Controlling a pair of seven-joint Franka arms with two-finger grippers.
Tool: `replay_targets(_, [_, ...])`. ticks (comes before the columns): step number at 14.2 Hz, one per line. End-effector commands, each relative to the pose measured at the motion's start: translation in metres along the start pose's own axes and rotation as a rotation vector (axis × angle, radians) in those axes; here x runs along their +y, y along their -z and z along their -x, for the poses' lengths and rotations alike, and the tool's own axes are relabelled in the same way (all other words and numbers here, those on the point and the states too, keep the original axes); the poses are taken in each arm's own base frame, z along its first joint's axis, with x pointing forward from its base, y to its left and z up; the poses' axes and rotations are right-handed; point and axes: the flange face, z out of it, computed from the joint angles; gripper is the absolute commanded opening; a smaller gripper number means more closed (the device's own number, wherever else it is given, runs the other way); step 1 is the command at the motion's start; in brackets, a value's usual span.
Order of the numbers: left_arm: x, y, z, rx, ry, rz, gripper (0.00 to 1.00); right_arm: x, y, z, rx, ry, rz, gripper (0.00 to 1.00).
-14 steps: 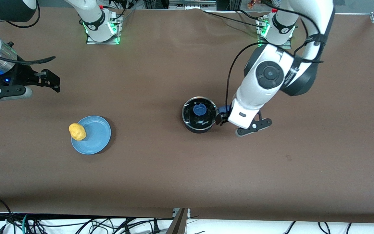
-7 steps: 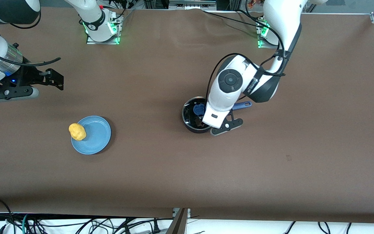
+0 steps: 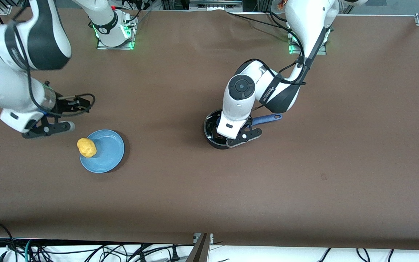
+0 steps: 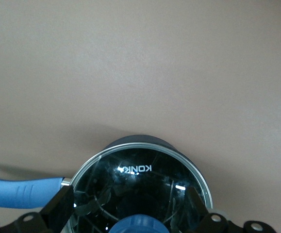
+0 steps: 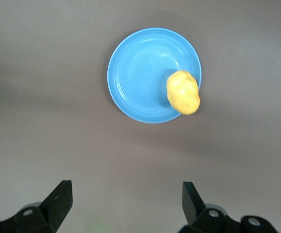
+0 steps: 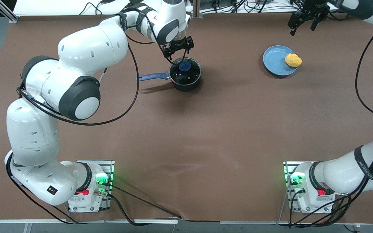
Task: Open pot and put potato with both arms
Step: 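Grasp the yellow potato with the right gripper while the left gripper holds the lid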
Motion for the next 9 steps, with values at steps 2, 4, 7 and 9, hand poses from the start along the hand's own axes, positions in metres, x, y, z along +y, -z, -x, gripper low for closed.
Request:
replay_targets(2, [0.010, -0.007, 0.017, 0.019, -0.004, -0.022, 1.00, 0.016, -0.048, -0.028, -0.026, 0.093, -0.002, 1.00])
replay_targets(4, [0.010, -0.016, 0.024, 0.013, -0.006, -0.017, 1.00, 0.025, -0.079, -0.038, -0.041, 0.170, -0.002, 1.00])
replay_targets(7, [0.009, -0.021, 0.031, 0.006, -0.005, -0.021, 1.00, 0.046, -0.122, -0.050, -0.058, 0.250, -0.012, 1.00])
replay_targets(9, [0.009, -0.025, 0.037, -0.002, -0.011, -0.027, 1.00, 0.048, -0.141, -0.059, -0.057, 0.274, 0.010, 1.00])
